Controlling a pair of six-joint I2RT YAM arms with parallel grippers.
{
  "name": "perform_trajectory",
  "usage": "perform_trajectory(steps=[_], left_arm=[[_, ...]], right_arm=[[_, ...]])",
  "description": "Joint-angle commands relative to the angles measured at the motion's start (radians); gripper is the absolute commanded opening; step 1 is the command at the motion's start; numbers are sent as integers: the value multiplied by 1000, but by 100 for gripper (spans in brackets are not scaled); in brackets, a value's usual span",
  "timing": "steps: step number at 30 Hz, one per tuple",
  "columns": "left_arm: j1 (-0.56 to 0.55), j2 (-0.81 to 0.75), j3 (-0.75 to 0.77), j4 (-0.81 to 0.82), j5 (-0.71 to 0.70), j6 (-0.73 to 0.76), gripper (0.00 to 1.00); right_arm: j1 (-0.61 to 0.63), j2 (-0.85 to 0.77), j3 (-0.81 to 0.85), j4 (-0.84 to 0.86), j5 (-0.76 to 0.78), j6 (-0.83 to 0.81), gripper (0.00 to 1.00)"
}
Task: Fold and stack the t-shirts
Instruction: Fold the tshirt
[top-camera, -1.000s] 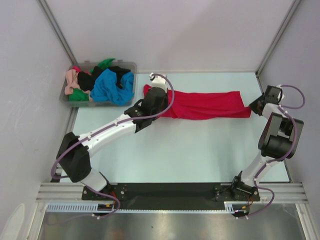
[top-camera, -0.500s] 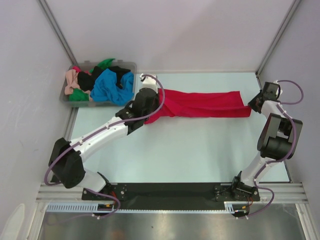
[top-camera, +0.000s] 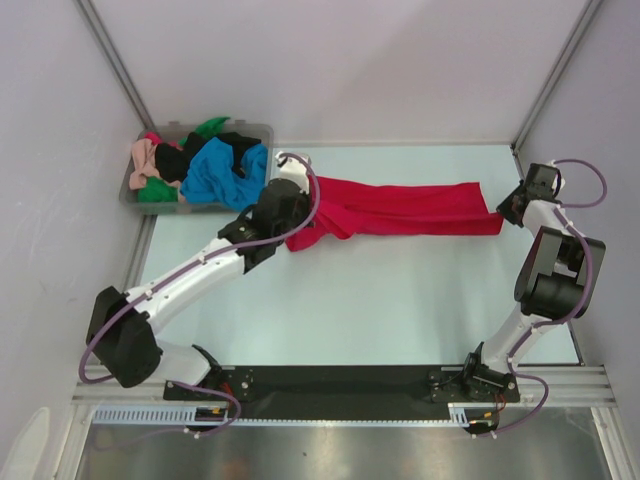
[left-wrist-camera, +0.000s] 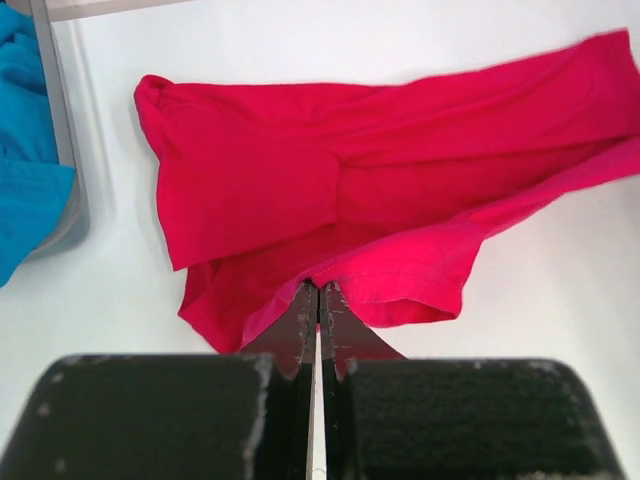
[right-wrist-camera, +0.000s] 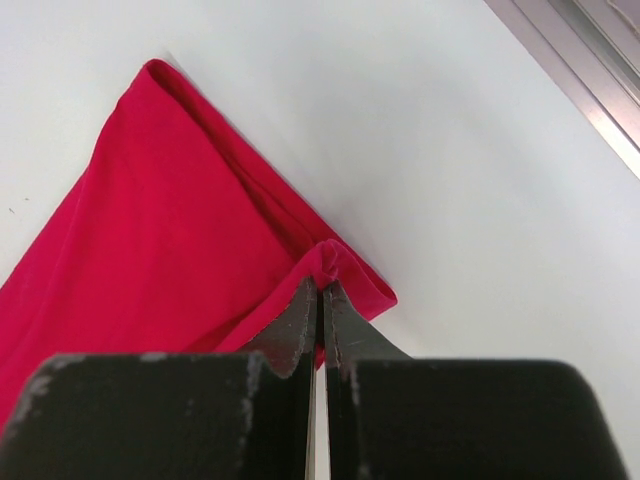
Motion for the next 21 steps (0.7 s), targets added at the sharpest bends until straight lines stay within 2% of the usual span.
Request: perform_trajectory(steps=[1,6,9,13,21], left_arm=[[22,-33,33,-37,87,74,0],[52,-7,68,-53,195,187,0],[78,2,90,-72,197,212,0],[135,2,92,-82,226,178,0],[141,4,43,-111,314,100,0]], right_arm=[[-5,-5,44,14,20,-20,0],[1,5,59,14,25,-40,0],[1,12,70,13,30,-44,0],[3,20,78,10,23,-46,0],[6,32,71,19,23,-43,0]])
